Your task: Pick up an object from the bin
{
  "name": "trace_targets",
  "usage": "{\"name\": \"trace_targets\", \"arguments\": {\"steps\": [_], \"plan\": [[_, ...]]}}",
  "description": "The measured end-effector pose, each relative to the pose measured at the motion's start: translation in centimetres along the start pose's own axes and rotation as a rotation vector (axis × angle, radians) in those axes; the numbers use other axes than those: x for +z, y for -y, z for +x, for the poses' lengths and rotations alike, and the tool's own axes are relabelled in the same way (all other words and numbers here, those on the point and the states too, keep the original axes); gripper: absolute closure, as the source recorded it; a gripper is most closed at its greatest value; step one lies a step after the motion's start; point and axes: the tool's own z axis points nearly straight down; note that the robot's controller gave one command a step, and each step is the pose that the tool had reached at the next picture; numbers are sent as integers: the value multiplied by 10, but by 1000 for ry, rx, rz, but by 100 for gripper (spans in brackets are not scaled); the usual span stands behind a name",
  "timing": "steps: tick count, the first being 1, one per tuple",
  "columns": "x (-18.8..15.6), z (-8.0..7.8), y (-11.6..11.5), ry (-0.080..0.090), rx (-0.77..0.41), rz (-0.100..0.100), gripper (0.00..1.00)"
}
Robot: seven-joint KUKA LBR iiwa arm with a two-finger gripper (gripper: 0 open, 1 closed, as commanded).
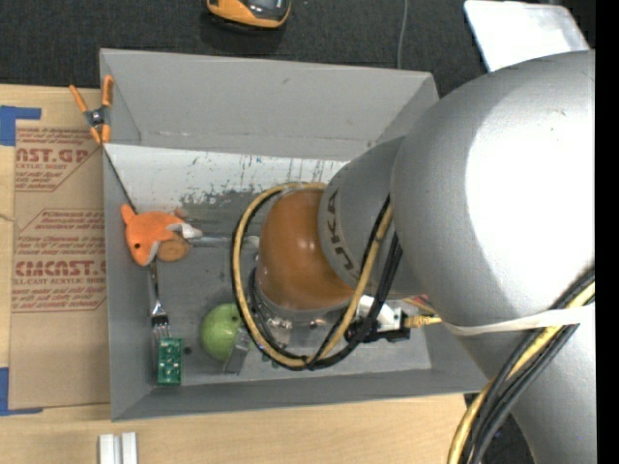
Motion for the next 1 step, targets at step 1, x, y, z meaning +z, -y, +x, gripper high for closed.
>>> {"name": "trace_targets", "arguments": {"steps": [1], "plan": [[2, -19, -61, 3, -192, -3, 100]]}}
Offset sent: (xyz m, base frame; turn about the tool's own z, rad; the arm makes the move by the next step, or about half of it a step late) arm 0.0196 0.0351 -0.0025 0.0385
